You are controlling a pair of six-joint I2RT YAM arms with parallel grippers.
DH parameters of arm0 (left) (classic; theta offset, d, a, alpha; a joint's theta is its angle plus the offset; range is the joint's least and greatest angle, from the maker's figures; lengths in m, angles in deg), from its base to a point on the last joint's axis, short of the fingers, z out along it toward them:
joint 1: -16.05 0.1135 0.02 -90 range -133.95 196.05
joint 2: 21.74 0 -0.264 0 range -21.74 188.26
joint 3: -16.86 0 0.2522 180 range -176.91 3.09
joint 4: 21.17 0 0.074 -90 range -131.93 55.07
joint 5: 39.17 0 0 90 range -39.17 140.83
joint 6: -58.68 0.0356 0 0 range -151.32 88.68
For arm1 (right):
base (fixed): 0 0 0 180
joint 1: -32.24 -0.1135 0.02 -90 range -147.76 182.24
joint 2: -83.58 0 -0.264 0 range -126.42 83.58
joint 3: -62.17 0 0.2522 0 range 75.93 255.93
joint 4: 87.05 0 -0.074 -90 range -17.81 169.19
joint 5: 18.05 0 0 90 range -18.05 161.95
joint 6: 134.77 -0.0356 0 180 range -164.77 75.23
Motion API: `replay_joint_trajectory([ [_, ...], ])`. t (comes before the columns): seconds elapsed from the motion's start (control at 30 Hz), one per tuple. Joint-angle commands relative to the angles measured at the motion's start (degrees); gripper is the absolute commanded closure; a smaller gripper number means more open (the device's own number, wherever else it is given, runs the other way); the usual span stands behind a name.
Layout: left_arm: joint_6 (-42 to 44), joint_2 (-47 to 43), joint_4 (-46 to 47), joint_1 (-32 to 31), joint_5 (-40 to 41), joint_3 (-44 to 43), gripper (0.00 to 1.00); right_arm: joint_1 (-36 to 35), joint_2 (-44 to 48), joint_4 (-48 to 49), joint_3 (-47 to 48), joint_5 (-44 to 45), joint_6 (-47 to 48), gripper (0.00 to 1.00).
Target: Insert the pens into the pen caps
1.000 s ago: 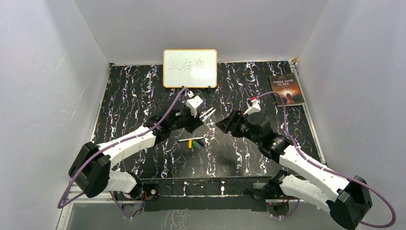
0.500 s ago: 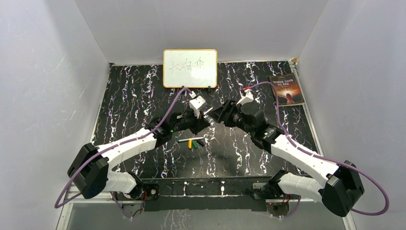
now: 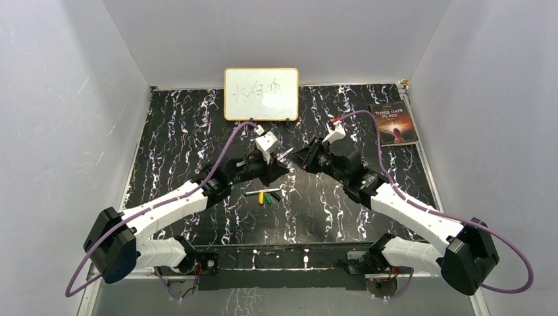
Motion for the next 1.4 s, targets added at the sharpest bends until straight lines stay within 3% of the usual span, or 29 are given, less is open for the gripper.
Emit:
replay_joint_trajectory([
  [0.0,-0.5,-1.6,0.4,-0.3,-1.1,-0.9,1.00,0.4,2.4,1.5,1.2,0.0,0.9,1.00],
  [0.1,-1.1,-0.9,0.2,-0.3,-1.7,-1.7,1.00,0.4,3.1,2.1,0.8,-1.2,0.3,1.00],
  [0.2,-1.6,-0.2,0.8,-0.4,-2.9,-2.0,0.75,0.3,3.5,2.9,0.9,-2.3,0.1,1.00],
  [0.37,-1.7,1.4,0.7,-0.6,-4.0,-2.6,0.72,0.3,3.7,2.5,1.3,-3.2,0.0,1.00],
  [0.63,-2.4,2.5,2.3,-1.2,-3.9,-2.8,0.79,0.2,3.6,2.5,-0.3,-4.9,-1.5,1.00],
  [0.77,-2.2,2.6,2.6,-1.4,-3.5,-3.4,1.00,0.1,4.5,2.4,-1.5,-4.4,-1.8,1.00],
  [0.97,-2.0,2.6,2.2,-1.5,-3.5,-3.8,1.00,0.2,4.8,1.3,-2.0,-4.4,-1.5,1.00],
  [1.0,-2.0,2.5,2.1,-1.5,-2.6,-3.5,1.00,0.1,5.0,1.2,-2.0,-4.2,-1.3,0.96],
  [1.1,-1.8,0.8,2.0,-1.5,-0.1,-1.8,1.00,0.1,6.8,0.2,-2.1,-2.6,-0.6,0.64],
  [1.17,-1.4,-0.6,1.5,-1.5,0.7,-0.4,1.00,0.1,9.3,-1.1,-2.1,-0.1,0.3,0.50],
  [1.37,0.0,-4.9,-1.3,-1.5,2.1,2.9,1.00,0.1,16.0,-8.5,-0.4,6.6,4.8,0.45],
])
